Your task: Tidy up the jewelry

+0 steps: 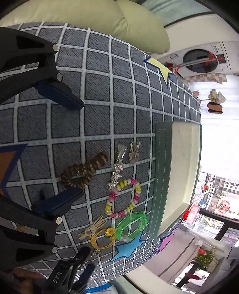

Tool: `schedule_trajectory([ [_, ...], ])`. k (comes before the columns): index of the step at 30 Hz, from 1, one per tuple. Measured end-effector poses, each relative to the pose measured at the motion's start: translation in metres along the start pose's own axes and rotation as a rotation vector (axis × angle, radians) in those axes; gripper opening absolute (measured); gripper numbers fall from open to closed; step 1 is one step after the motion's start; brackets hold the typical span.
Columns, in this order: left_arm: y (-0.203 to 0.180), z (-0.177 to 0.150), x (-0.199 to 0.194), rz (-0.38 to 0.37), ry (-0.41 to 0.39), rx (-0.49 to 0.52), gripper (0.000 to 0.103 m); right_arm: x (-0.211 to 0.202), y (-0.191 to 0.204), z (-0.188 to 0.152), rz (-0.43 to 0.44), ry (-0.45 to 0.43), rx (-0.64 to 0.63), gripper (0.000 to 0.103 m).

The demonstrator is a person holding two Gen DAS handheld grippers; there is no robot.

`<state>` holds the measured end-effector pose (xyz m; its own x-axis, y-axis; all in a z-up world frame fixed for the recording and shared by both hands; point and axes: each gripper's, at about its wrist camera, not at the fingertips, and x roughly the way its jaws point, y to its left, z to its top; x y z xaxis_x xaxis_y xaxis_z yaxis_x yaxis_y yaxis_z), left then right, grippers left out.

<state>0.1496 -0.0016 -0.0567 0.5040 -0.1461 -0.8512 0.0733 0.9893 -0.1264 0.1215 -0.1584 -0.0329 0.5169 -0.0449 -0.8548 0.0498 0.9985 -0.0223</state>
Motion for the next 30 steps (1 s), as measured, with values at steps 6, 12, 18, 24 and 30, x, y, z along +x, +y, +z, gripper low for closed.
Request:
schedule_trajectory([
  [6, -0.006, 0.008, -0.002, -0.093, -0.019, 0.023, 0.045, -0.003, 0.008, 0.006, 0.014, -0.010, -0.016, 0.033],
  [12, -0.003, 0.011, -0.005, -0.164, -0.019, 0.030, 0.026, -0.015, 0.000, 0.006, 0.050, -0.017, 0.025, 0.027],
  [18, 0.005, 0.023, -0.030, -0.207, -0.059, 0.028, 0.026, -0.033, -0.012, 0.024, 0.134, -0.045, 0.088, 0.026],
  [24, 0.001, 0.057, -0.051, -0.224, -0.108, 0.070, 0.026, -0.042, -0.017, 0.065, 0.249, -0.061, 0.154, 0.004],
  [30, -0.005, 0.104, -0.059, -0.189, -0.180, 0.121, 0.026, -0.032, -0.016, 0.105, 0.283, -0.068, 0.159, 0.004],
])
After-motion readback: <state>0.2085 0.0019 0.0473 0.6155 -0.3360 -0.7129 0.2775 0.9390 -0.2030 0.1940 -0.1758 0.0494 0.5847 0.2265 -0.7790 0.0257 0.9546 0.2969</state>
